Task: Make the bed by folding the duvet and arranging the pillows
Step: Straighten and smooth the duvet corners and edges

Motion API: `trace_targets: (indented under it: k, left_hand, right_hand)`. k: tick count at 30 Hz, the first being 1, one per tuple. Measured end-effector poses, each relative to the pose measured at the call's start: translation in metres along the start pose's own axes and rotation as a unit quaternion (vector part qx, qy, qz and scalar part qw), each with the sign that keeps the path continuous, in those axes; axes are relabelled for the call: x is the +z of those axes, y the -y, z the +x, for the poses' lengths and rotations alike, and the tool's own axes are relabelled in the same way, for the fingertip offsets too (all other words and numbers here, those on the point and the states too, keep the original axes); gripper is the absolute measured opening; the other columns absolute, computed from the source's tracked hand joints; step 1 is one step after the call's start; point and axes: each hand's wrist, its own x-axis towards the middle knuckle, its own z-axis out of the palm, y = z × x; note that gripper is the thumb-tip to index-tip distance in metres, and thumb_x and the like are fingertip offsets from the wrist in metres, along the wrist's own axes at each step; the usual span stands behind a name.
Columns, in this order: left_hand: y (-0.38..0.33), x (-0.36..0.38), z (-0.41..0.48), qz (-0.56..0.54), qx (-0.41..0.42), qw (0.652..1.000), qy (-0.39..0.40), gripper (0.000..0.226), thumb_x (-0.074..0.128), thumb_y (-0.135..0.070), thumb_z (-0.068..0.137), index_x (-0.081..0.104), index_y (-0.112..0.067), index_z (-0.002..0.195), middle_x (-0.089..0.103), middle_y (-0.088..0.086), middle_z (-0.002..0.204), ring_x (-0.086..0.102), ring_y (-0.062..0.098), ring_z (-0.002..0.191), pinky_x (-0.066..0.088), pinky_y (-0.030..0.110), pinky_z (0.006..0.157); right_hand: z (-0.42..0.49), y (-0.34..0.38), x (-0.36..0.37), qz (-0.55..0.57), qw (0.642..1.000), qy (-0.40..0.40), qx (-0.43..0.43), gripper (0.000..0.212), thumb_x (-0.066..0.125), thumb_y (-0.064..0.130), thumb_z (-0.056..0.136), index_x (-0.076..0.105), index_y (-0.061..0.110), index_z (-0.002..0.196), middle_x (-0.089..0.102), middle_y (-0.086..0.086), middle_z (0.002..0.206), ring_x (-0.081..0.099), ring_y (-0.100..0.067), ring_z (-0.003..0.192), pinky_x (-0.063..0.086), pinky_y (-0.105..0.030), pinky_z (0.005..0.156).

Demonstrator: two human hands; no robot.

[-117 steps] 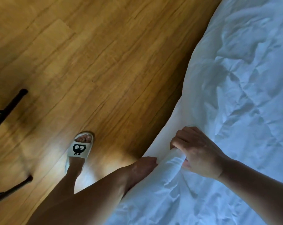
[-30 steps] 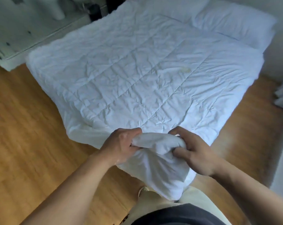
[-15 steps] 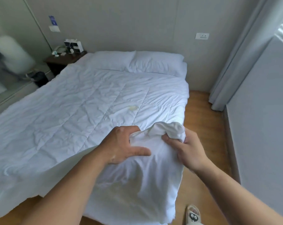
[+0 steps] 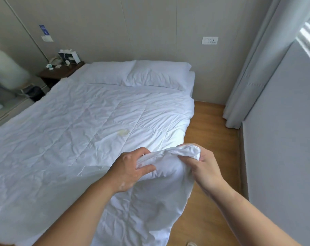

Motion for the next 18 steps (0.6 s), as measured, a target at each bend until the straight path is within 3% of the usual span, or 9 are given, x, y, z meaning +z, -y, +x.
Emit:
trace_targets:
  k: [3,6,9,12,15,18]
  left_hand:
    - [0.002,0.022,0.017,0.006,-0.023,0.998,-0.05,0.027,0.072,-0.038,0.09,0.064,-0.036,0.116,0.068,-0.019,0.096,0.061,0.003,0.086,0.044,0.01,0.077]
    - [0.003,0.04,0.042,0.0,-0.033,0.995,-0.095,0.034,0.068,-0.032,0.094,0.067,-0.023,0.127,0.069,-0.01,0.12,0.06,0.003,0.108,0.035,-0.002,0.086]
    - [-0.006,0.039,0.081,-0.008,-0.03,0.994,-0.108,0.045,0.06,-0.049,0.088,0.071,-0.022,0.121,0.071,-0.013,0.117,0.064,0.006,0.109,0.043,0.009,0.091]
    - [-0.016,0.028,0.134,-0.002,-0.021,0.992,-0.121,0.046,0.055,-0.052,0.085,0.073,-0.024,0.116,0.073,-0.015,0.111,0.065,0.006,0.104,0.049,0.022,0.092]
    - [-0.024,0.015,0.2,0.01,0.006,0.993,-0.114,0.039,0.05,-0.056,0.085,0.071,-0.03,0.105,0.071,-0.018,0.095,0.064,0.005,0.091,0.049,0.024,0.082]
    - [-0.029,0.002,0.278,0.016,0.021,0.994,-0.102,0.024,0.056,-0.048,0.09,0.071,-0.032,0.099,0.066,-0.02,0.081,0.061,0.005,0.081,0.046,0.021,0.074]
  right_hand:
    - [0.031,-0.005,-0.017,-0.019,1.0,0.019,0.01,0.023,0.066,-0.007,0.086,0.078,0.012,0.09,0.078,-0.005,0.096,0.073,-0.023,0.096,0.056,-0.044,0.087]
    - [0.059,-0.011,-0.028,-0.027,0.999,0.035,0.029,0.023,0.066,-0.004,0.087,0.078,0.015,0.089,0.078,-0.003,0.095,0.073,-0.021,0.095,0.056,-0.042,0.086]
    - [0.093,-0.012,-0.041,-0.025,0.998,0.051,0.039,0.017,0.067,0.0,0.09,0.078,0.013,0.091,0.078,-0.003,0.097,0.073,-0.02,0.097,0.056,-0.041,0.088]
    - [0.141,-0.013,-0.056,-0.024,0.998,0.04,0.042,0.013,0.07,0.007,0.091,0.079,0.017,0.092,0.078,-0.001,0.099,0.072,-0.019,0.1,0.055,-0.042,0.091]
    - [0.198,-0.016,-0.069,-0.013,0.999,0.022,0.038,0.009,0.071,0.012,0.091,0.079,0.017,0.095,0.078,-0.001,0.101,0.072,-0.021,0.103,0.054,-0.042,0.092]
    - [0.263,-0.017,-0.081,0.011,0.999,-0.002,0.049,0.011,0.07,0.01,0.091,0.078,0.014,0.098,0.078,-0.001,0.103,0.072,-0.019,0.103,0.054,-0.037,0.09]
